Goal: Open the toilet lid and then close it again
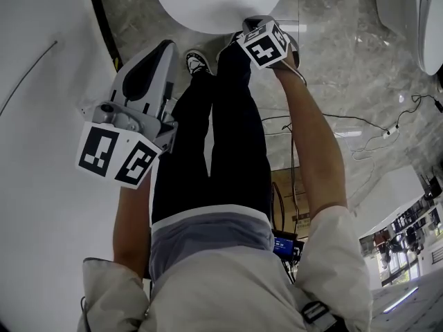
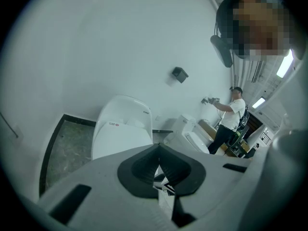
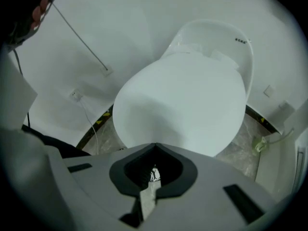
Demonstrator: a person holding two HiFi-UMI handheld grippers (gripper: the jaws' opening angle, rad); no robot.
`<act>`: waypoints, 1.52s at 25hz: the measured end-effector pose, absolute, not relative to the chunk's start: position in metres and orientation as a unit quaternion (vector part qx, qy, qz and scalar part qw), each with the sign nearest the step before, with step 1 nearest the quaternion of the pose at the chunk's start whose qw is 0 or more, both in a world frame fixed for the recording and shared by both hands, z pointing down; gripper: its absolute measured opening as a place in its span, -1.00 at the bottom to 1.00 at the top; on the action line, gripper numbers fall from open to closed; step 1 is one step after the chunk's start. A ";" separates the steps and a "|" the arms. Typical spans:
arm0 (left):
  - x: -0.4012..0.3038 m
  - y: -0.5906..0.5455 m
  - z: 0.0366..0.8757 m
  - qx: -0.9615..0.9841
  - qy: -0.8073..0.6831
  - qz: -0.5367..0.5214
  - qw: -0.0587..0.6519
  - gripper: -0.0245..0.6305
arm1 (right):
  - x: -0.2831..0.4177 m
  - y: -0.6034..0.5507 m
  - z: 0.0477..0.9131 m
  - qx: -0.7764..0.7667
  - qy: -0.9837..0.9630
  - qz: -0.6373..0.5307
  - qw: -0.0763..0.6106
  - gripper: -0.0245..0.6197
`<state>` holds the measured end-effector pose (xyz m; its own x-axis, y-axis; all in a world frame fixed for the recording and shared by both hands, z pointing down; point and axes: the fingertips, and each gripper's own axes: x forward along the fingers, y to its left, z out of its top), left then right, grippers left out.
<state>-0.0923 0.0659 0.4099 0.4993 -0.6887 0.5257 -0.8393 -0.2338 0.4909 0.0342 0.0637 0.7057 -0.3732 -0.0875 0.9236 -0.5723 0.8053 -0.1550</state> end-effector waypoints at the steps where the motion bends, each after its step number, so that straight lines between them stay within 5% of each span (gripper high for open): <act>1: -0.093 0.067 0.406 0.779 -0.492 0.097 0.376 -0.91 | 0.035 0.063 0.699 0.217 -0.797 0.244 0.508 -0.90; 23: -0.103 0.044 0.252 0.796 -0.524 0.031 0.301 -0.91 | 0.035 0.026 0.468 0.365 -0.826 0.275 0.329 -0.90; 29: -0.103 0.035 0.202 0.812 -0.533 0.053 0.230 -0.91 | 0.032 0.025 0.391 0.394 -0.832 0.273 0.281 -0.90; 38: -0.121 0.041 0.165 0.806 -0.538 0.029 0.244 -0.91 | 0.015 0.029 0.282 0.423 -0.841 0.258 0.220 -0.90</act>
